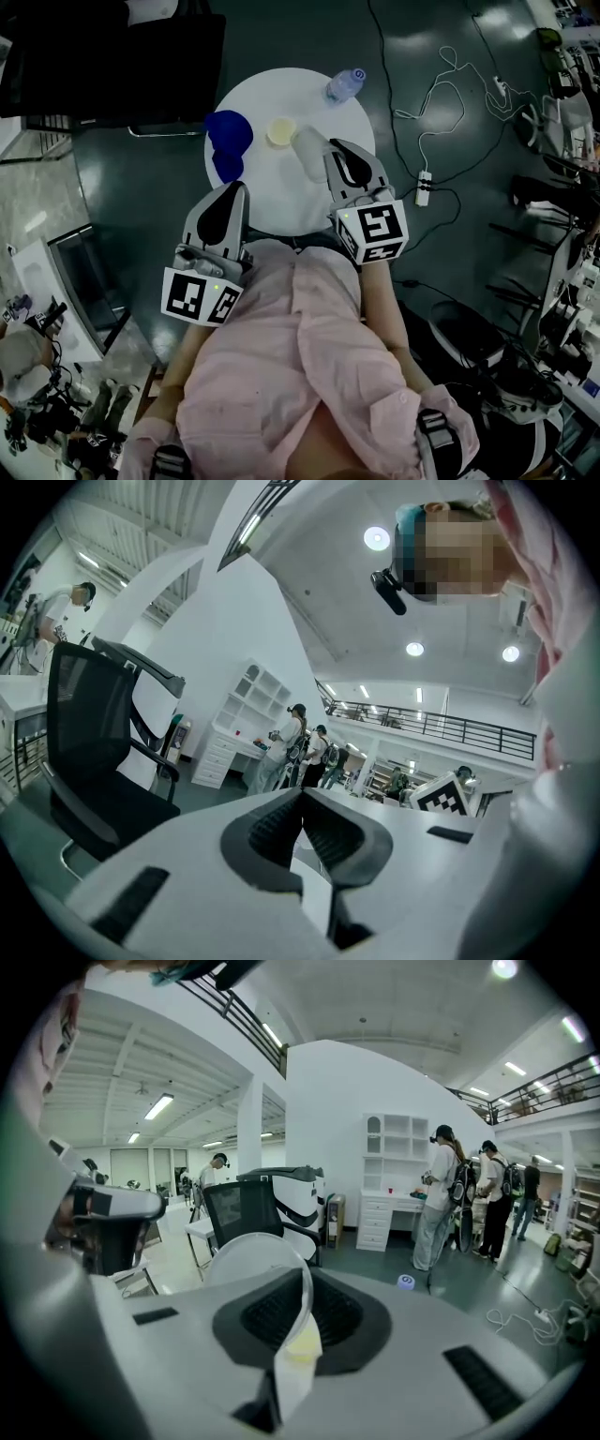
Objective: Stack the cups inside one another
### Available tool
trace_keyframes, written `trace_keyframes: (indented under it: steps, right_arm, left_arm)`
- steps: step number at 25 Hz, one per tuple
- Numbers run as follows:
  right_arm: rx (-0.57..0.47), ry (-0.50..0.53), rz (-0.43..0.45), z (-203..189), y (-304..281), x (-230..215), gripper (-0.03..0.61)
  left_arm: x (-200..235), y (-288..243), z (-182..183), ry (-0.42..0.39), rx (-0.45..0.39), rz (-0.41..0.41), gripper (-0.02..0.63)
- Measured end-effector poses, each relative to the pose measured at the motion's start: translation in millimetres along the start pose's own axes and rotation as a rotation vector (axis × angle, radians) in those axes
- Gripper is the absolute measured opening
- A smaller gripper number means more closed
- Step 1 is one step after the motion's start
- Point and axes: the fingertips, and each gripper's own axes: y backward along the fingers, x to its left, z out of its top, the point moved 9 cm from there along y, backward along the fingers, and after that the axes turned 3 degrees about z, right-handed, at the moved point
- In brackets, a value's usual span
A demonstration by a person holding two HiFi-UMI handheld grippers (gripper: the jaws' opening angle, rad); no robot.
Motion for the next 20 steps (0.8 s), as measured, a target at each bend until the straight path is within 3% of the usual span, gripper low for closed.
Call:
trace_keyframes:
  steps: [8,20]
  right_arm:
    - [0.079,0.017,0.089,-8.1,-47.9,-17.7,0.042]
    - [0.265,0.056,0.172,-48.4,-113.7,-33.2,0.041]
  left_arm:
    - [1.0,6.8,3.0,-0.012,-0.02,0.035,0.018]
    - [1.1,5.3,2.1,-0.027,0.022,0.055,0.018]
